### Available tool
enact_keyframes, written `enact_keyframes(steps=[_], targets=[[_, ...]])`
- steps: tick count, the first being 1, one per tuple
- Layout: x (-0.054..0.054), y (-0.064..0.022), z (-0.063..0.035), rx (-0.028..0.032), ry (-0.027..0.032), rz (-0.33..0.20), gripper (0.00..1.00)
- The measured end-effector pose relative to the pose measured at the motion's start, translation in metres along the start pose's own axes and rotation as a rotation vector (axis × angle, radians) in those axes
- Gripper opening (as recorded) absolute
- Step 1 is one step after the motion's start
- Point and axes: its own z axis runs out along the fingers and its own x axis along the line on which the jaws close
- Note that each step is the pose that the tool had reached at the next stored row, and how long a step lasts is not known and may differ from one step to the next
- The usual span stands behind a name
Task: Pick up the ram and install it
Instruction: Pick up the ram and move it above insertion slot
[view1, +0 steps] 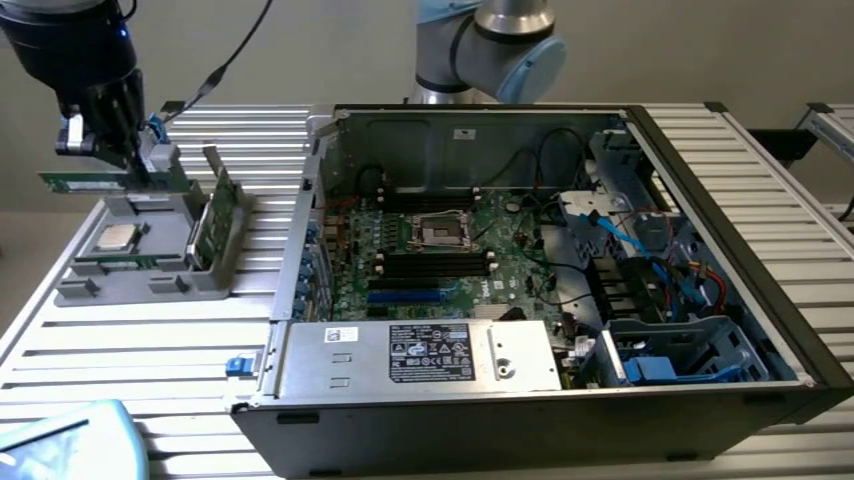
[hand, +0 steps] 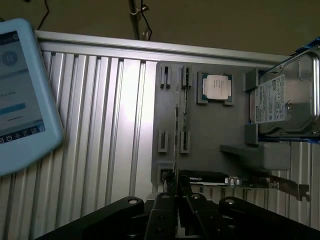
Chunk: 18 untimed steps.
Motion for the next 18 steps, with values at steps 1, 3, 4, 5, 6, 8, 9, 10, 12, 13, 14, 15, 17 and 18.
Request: enact_keyframes(steps=[1,3,4,5,6,8,9,10,12,13,14,15,17,18], targets=[[0.0,-0.0031,-0.0044,-0.0009,-0.0001,0.0,0.13],[0.0,-0.0102,-0.0141,-0.0012,-0.0001,0.0,0.13],[0.0,-0.0137,-0.0192,-0.0013,-0.0001,0.0,0.13],[0.0,-0.0169,-0.0237,-0.0016,-0.0001,0.0,0.13],[0.0,-0.0206,-0.0275,-0.0016,-0.0003,0.0,0.13],[0.0,-0.0275,-0.0348,-0.002,-0.0002,0.0,0.13],[0.0,-0.0301,-0.0383,-0.002,-0.0008,0.0,0.13],[0.0,-0.0322,-0.0411,-0.0019,-0.0023,0.0,0.13],[0.001,-0.0358,-0.0452,-0.0014,-0.0058,-0.001,0.13],[0.001,-0.0376,-0.0473,-0.001,-0.0076,-0.001,0.13],[0.001,-0.0396,-0.0496,-0.0006,-0.0096,-0.001,0.13],[0.001,-0.0415,-0.0516,-0.0001,-0.0115,-0.002,0.13],[0.001,-0.0457,-0.056,0.0008,-0.0152,-0.002,0.13],[0.001,-0.0479,-0.058,0.0014,-0.0168,-0.002,0.13]])
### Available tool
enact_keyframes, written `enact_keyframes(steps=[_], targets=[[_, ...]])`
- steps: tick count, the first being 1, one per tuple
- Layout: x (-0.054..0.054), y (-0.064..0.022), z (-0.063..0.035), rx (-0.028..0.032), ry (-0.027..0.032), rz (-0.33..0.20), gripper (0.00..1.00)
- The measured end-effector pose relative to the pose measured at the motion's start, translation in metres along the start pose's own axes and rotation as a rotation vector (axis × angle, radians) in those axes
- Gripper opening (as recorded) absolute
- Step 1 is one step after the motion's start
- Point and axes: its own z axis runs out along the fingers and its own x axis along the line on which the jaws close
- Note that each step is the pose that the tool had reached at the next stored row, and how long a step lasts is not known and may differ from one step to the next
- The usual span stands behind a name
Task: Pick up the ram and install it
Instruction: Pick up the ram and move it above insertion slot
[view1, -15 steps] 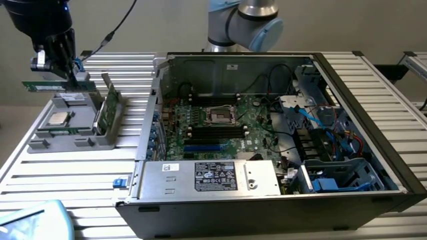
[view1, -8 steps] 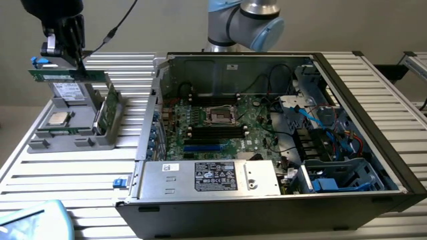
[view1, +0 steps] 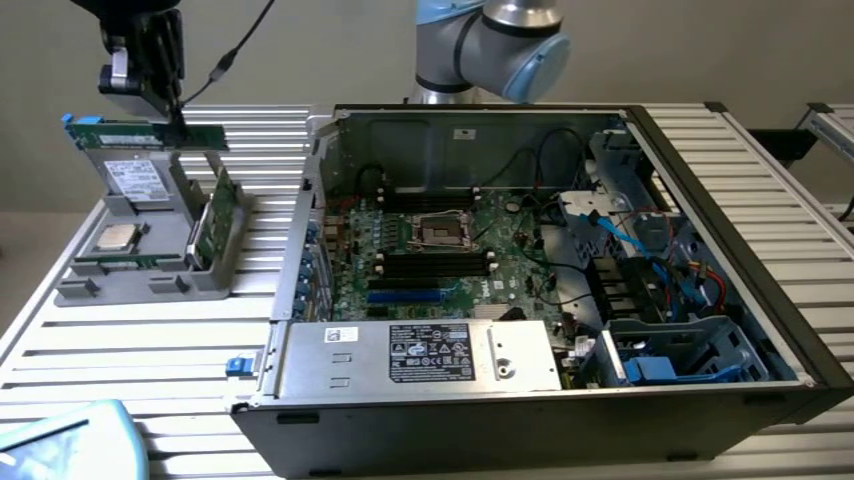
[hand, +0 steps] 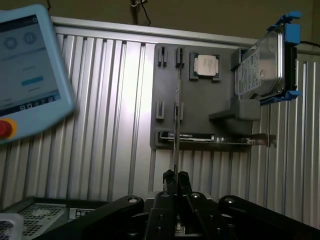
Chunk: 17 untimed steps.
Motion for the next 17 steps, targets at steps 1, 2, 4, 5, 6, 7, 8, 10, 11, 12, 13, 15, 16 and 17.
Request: enact_keyframes(steps=[1,2,4,5,6,7,8,10,11,12,13,15,16,17], targets=[[0.0,-0.0028,-0.0017,0.0004,-0.0009,0.0,0.13],[0.0,-0.0062,-0.0035,0.0003,-0.0008,0.0,0.13],[0.001,-0.015,-0.0071,0.0001,-0.0007,0.0,0.13],[0.001,-0.0193,-0.0086,0.0001,-0.0007,0.0,0.13],[0.001,-0.0235,-0.0101,0.0001,-0.0007,0.0,0.13],[0.001,-0.0279,-0.0114,0.0002,-0.0008,0.0,0.13],[0.002,-0.0324,-0.0128,0.0002,-0.0007,0.0,0.13],[0.002,-0.0412,-0.0154,0.0001,-0.0007,0.0,0.13],[0.002,-0.0457,-0.0168,0.0001,-0.0007,0.0,0.13],[0.003,-0.05,-0.018,0.0001,-0.0007,0.0,0.13],[0.003,-0.0544,-0.0192,0.0002,-0.0008,0.0,0.13],[0.003,-0.0631,-0.0219,0.0002,-0.0007,0.0,0.13],[0.004,-0.0677,-0.0234,0.0001,-0.0007,0.0,0.13],[0.004,-0.072,-0.0248,0.0001,-0.0007,0.0,0.13]])
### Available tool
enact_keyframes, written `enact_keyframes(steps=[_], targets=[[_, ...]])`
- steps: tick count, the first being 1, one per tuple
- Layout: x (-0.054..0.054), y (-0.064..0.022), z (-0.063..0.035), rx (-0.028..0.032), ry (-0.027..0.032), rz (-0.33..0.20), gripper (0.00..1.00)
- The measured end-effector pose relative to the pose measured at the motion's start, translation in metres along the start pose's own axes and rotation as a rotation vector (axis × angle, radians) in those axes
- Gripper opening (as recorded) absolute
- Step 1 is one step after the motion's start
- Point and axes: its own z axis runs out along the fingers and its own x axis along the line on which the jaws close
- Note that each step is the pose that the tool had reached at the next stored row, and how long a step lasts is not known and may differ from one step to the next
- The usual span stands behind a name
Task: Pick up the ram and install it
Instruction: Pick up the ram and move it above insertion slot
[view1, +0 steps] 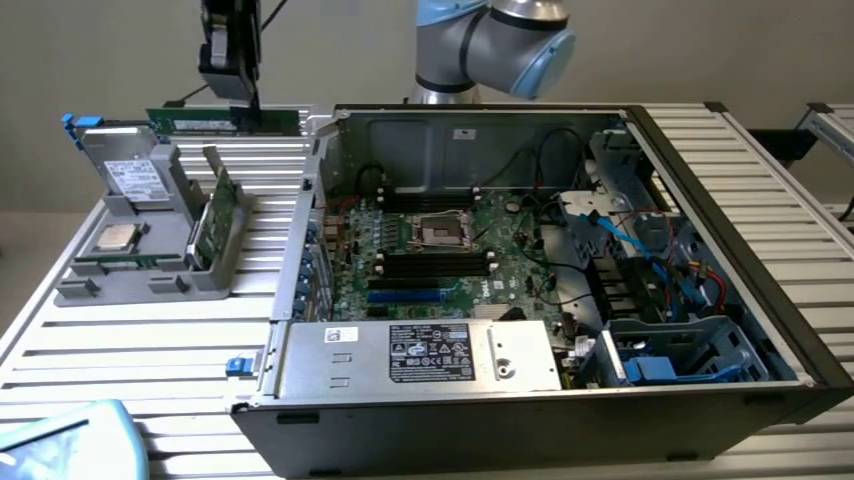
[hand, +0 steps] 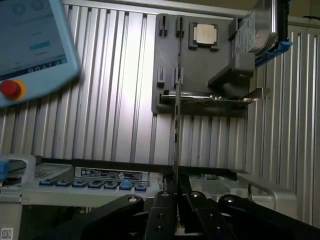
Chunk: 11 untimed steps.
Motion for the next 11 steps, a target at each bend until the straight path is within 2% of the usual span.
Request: enact_keyframes(steps=[11], targets=[[0.002,-0.0477,-0.0204,0.0,0.0,0.0,0.13]])
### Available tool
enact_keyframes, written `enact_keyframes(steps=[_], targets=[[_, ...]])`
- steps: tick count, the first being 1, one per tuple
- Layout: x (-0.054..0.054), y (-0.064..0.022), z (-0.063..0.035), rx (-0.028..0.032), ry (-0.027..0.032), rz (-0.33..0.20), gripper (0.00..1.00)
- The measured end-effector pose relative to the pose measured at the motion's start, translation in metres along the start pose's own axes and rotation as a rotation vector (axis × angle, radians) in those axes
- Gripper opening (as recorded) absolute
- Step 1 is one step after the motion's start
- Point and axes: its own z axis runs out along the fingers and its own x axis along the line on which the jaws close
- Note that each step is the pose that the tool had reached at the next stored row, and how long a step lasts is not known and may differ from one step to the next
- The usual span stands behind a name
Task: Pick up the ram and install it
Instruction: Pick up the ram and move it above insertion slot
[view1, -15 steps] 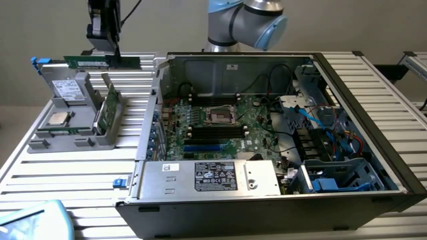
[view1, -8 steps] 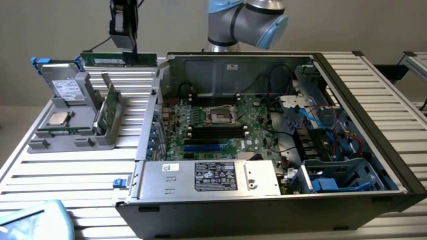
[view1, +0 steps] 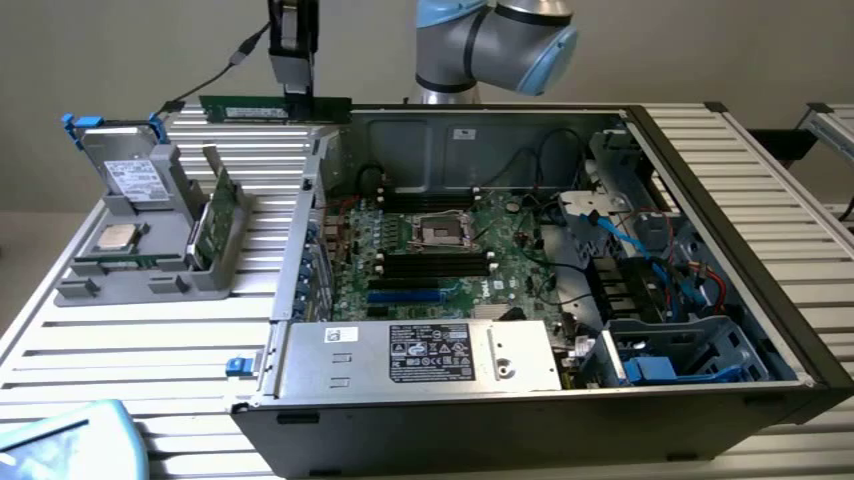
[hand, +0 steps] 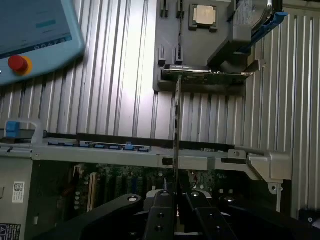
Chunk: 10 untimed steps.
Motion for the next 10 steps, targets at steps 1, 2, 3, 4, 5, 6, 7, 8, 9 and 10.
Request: enact_keyframes(steps=[1,2,3,4,5,6,7,8,9,10], targets=[[0.0,-0.0042,-0.0023,0.0001,0.0,0.0,0.13],[0.0,-0.0083,-0.0045,0.0001,0.0,0.0,0.13],[0.001,-0.0127,-0.007,0.0,0.0,0.0,0.13],[0.001,-0.017,-0.0091,0.0,0.0001,0.0,0.13],[0.001,-0.0214,-0.0113,0.0001,0.0,0.0,0.13],[0.001,-0.0255,-0.0128,0.0001,0.0002,0.0,0.13],[0.001,-0.0299,-0.0137,0.0002,0.0002,0.0,0.13],[0.002,-0.0345,-0.0146,0.0,0.0004,0.0,0.13],[0.002,-0.0391,-0.0152,0.0001,0.0004,0.0,0.13],[0.002,-0.0433,-0.0159,0.0,0.0004,0.0,0.13]])
